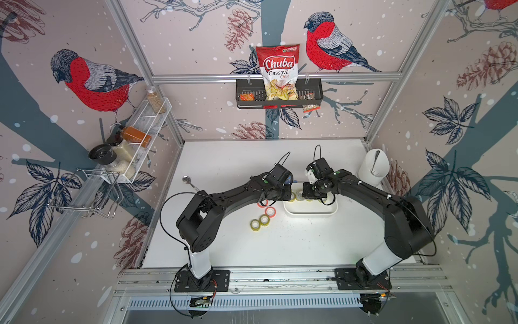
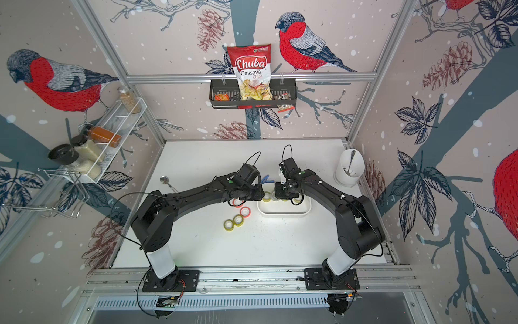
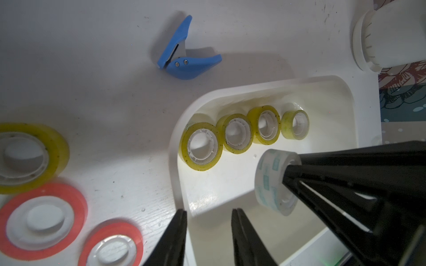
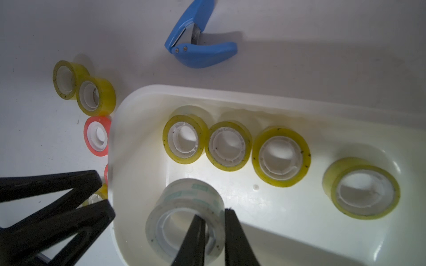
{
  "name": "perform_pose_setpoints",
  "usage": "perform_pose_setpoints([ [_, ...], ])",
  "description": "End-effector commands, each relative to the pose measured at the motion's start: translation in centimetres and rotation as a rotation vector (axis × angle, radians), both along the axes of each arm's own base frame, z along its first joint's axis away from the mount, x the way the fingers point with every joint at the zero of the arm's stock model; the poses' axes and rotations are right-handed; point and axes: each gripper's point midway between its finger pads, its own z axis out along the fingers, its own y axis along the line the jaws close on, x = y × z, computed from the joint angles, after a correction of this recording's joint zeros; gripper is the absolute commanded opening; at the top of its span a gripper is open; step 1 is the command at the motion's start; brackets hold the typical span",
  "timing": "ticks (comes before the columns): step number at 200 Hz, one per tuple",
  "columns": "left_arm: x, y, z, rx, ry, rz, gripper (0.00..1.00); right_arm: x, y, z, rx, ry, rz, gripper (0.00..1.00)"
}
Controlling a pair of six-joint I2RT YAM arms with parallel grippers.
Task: Put the transparent tape into the storage box
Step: Place the tape in the storage box.
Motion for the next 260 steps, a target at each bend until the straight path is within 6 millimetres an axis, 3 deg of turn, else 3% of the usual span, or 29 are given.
perform_pose_setpoints([
  [1, 0.0, -0.3, 0.1, -0.006, 0.0, -0.006, 0.38, -0.6, 1.5, -0.4, -0.005, 0.002, 0.057, 0.2],
  [99, -0.1, -0.1, 0.0, 0.004, -0.001, -0.011, 0.38, -2.7, 3.2, -3.9, -0.014, 0.082, 0.048, 0.2],
  [160, -0.3, 0.0, -0.3, 0.003, 0.005, -0.012, 0.38, -1.8, 2.8, -5.1, -0.015, 0.088, -0.013, 0.23],
  [260, -0.5, 0.0, -0.2, -0.003, 0.014, -0.009, 0.38, 0.1, 3.3, -5.1, 0.008, 0.07, -0.048, 0.22],
])
